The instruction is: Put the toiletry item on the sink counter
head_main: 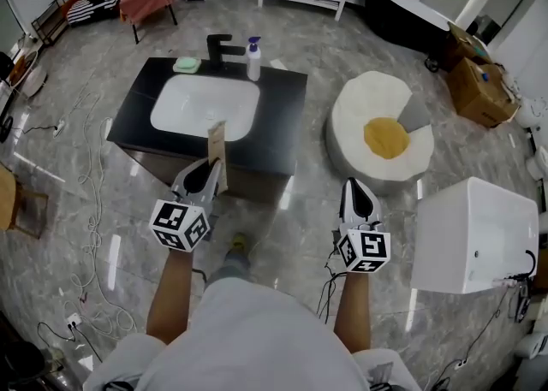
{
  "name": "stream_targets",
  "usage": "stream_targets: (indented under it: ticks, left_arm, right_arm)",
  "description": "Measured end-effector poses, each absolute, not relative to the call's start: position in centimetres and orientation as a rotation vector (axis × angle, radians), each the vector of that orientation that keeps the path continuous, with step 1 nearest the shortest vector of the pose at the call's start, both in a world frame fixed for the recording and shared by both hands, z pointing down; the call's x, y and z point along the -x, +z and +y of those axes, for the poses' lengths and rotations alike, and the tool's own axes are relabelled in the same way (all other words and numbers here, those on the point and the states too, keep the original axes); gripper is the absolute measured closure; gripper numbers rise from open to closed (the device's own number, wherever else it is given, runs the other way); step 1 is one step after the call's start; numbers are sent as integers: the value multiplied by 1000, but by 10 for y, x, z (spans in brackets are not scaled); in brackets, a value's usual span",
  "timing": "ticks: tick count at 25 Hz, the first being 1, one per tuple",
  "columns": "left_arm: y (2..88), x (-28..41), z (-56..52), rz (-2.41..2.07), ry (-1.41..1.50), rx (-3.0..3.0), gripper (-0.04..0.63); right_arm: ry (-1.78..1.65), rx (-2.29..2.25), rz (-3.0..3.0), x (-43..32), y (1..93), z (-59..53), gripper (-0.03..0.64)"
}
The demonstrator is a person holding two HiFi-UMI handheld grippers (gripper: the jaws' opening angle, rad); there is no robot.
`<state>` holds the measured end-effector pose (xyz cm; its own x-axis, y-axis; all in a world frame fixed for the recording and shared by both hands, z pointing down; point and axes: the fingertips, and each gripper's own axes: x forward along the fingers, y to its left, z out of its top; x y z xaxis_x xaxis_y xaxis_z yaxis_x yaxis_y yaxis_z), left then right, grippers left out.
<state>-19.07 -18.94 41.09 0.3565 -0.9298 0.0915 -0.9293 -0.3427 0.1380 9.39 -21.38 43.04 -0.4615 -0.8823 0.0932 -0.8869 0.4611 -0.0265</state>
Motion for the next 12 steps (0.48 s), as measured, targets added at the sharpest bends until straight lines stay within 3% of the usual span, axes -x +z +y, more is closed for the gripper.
stream_targets:
  ticks: [12]
  left_arm:
    - [405, 262, -334, -1514, -25, -2528, 574]
  right_arm:
    - [107, -1725, -2542, -10, 417, -328, 614]
